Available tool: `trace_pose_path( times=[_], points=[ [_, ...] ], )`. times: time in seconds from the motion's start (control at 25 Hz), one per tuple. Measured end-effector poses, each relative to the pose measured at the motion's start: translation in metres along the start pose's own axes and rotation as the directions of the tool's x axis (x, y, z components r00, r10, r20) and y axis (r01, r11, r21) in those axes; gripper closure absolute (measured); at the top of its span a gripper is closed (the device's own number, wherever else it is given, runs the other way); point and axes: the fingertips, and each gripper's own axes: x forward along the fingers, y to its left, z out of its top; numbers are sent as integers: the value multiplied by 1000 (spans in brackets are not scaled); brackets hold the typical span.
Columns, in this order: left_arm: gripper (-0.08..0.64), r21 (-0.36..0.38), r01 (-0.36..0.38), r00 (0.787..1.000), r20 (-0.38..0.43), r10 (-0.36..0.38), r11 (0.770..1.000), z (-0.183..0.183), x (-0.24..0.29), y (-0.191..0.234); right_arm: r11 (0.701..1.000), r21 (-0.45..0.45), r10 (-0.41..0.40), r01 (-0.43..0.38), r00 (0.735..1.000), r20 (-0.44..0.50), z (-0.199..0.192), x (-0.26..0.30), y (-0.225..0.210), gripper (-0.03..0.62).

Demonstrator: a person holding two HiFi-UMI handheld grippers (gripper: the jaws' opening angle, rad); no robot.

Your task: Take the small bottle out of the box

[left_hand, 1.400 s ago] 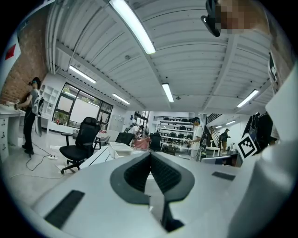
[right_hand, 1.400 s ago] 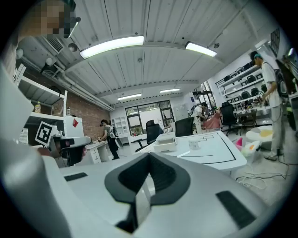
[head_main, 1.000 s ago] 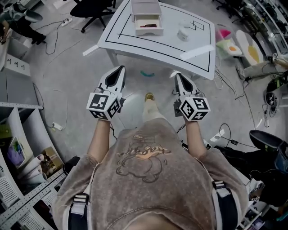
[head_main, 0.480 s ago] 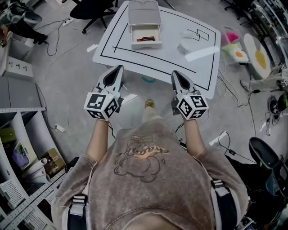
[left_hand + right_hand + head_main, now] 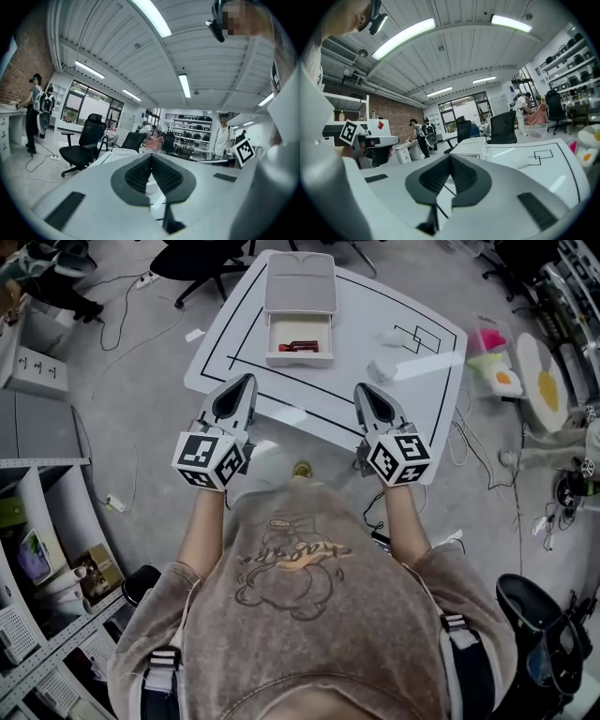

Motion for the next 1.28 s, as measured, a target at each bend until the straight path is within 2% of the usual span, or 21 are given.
trace_pose_path(
  times=[0.36,1.28],
  points=[
    [552,2,2,1000,2,-2,1000,6,28,13,1000,-2,20,-20,1000,-18,6,24,-12,595],
    [552,-14,122,992,-15,-122,992,21,101,61,998,13,-65,65,997,45,38,89,-27,595]
  ],
)
